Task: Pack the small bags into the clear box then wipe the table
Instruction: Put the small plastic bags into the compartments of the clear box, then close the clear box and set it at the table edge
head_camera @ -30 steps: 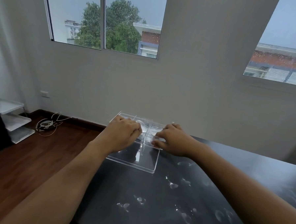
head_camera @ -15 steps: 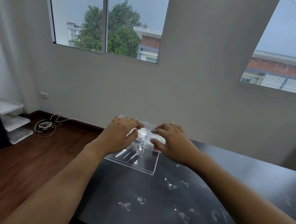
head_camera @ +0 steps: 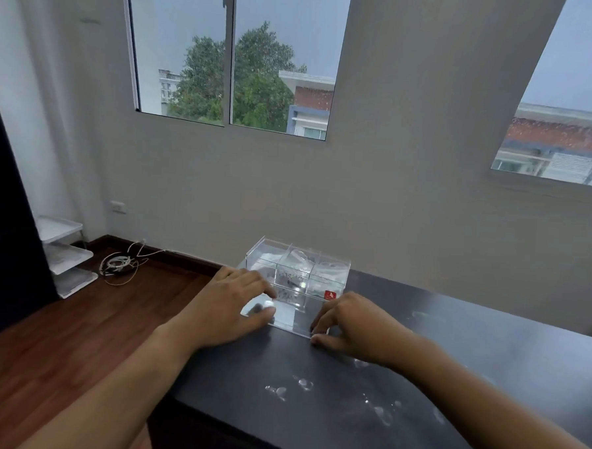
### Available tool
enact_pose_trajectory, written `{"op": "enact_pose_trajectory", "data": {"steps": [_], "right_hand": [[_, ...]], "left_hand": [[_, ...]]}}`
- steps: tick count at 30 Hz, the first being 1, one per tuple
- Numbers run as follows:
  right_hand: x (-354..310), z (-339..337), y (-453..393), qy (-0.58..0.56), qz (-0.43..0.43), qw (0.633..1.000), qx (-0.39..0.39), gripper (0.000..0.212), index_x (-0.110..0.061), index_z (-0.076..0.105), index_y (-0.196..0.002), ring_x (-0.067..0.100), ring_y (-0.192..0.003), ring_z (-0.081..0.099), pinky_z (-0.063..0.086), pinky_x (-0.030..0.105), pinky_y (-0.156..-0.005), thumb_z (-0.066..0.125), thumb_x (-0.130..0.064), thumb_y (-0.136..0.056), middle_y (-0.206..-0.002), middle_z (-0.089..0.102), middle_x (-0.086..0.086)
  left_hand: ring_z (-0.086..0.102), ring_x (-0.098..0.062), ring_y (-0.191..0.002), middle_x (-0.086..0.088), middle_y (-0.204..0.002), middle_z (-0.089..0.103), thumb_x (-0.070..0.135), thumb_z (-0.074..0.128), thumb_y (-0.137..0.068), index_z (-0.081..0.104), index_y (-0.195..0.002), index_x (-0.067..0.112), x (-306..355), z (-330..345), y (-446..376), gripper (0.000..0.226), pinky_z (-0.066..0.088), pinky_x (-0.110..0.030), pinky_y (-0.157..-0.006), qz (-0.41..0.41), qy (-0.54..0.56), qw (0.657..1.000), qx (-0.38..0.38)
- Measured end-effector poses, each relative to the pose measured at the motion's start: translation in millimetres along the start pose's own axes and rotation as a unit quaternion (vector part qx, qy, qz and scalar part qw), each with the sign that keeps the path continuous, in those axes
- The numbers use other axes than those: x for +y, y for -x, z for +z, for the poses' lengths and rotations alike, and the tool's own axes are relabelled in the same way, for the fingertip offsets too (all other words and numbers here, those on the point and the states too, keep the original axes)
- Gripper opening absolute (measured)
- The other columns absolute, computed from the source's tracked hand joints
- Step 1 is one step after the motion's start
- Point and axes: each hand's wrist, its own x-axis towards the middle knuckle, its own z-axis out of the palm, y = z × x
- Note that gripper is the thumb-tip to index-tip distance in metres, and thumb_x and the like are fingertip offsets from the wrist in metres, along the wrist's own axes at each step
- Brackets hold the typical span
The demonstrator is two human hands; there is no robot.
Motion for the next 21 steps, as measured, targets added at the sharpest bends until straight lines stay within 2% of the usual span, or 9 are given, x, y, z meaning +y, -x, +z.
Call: {"op": "enact_pose_trajectory", "data": {"steps": [3,6,10,12,14,17,19,21], "right_hand": [[-7,-5,0,0.011,0.019,1.0,0.006,0.024,-0.027,0.08,-0.101,0.011,-0.096,0.066,0.056,0.038,-0.088,0.061,-0.04,-0.095,-0.103,0.077,-0.012],[-13,-11,1,0.02,0.024,0.999,0.018,0.022,-0.026,0.079,-0.101,0.013,-0.096,0.065,0.055,0.037,-0.088,0.06,-0.036,-0.096,-0.104,0.076,-0.01],[-10,-22,4,-0.047,0.042,0.997,0.042,0.019,-0.02,0.078,-0.095,0.008,-0.09,0.067,0.056,0.034,-0.087,0.063,-0.03,-0.095,-0.098,0.076,-0.008],[-5,-31,7,-0.1,0.064,0.991,0.062,0.016,-0.019,0.078,-0.092,0.005,-0.086,0.07,0.058,0.033,-0.086,0.066,-0.029,-0.095,-0.093,0.077,-0.008],[-2,-42,11,-0.158,0.085,0.98,0.084,0.014,-0.019,0.076,-0.089,0.005,-0.084,0.072,0.058,0.028,-0.084,0.068,-0.028,-0.095,-0.089,0.078,-0.007],[0,-56,15,-0.202,0.099,0.965,0.131,0.018,-0.018,0.075,-0.087,0.0,-0.074,0.067,0.051,0.018,-0.073,0.069,-0.033,-0.096,-0.08,0.076,-0.007],[1,-60,14,-0.23,0.113,0.95,0.18,0.019,-0.019,0.073,-0.087,0.001,-0.074,0.068,0.054,0.024,-0.074,0.069,-0.034,-0.097,-0.08,0.077,-0.007],[1,-60,13,-0.245,0.099,0.936,0.232,0.015,-0.021,0.071,-0.095,0.003,-0.083,0.071,0.059,0.03,-0.081,0.072,-0.036,-0.095,-0.089,0.076,-0.009]], "left_hand": [[0.052,0.006,-0.112,0.026,-0.113,0.059,0.058,0.058,-0.091,0.061,-0.107,0.041,4,-1,6,0.023,0.035,-0.033,-0.105,0.013,-0.001,1.0,-0.016],[0.053,0.006,-0.115,0.027,-0.115,0.059,0.062,0.062,-0.087,0.061,-0.108,0.041,6,-5,12,0.03,0.035,-0.033,-0.106,0.013,0.009,1.0,-0.003],[0.054,0.003,-0.118,0.027,-0.121,0.058,0.064,0.065,-0.085,0.057,-0.119,0.042,4,-9,17,0.041,0.036,-0.033,-0.106,-0.006,0.007,1.0,0.024],[0.056,0.001,-0.117,0.025,-0.122,0.06,0.063,0.065,-0.086,0.058,-0.122,0.04,1,-12,18,0.043,0.038,-0.031,-0.104,-0.023,0.017,0.998,0.063],[0.06,0.001,-0.112,0.022,-0.117,0.064,0.054,0.073,-0.084,0.062,-0.116,0.037,0,-15,18,0.038,0.042,-0.024,-0.099,-0.07,0.086,0.987,0.113],[0.065,-0.007,-0.096,0.014,-0.1,0.065,0.04,0.083,-0.077,0.064,-0.099,0.03,2,-20,10,0.031,0.048,-0.016,-0.083,-0.125,0.169,0.96,0.186],[0.066,-0.008,-0.086,0.012,-0.094,0.063,0.037,0.086,-0.073,0.064,-0.092,0.023,4,-24,0,0.032,0.046,-0.012,-0.076,-0.143,0.192,0.943,0.23],[0.067,-0.005,-0.081,0.013,-0.094,0.062,0.034,0.087,-0.07,0.065,-0.093,0.018,7,-27,-12,0.035,0.047,-0.01,-0.069,-0.168,0.233,0.924,0.254]]}}
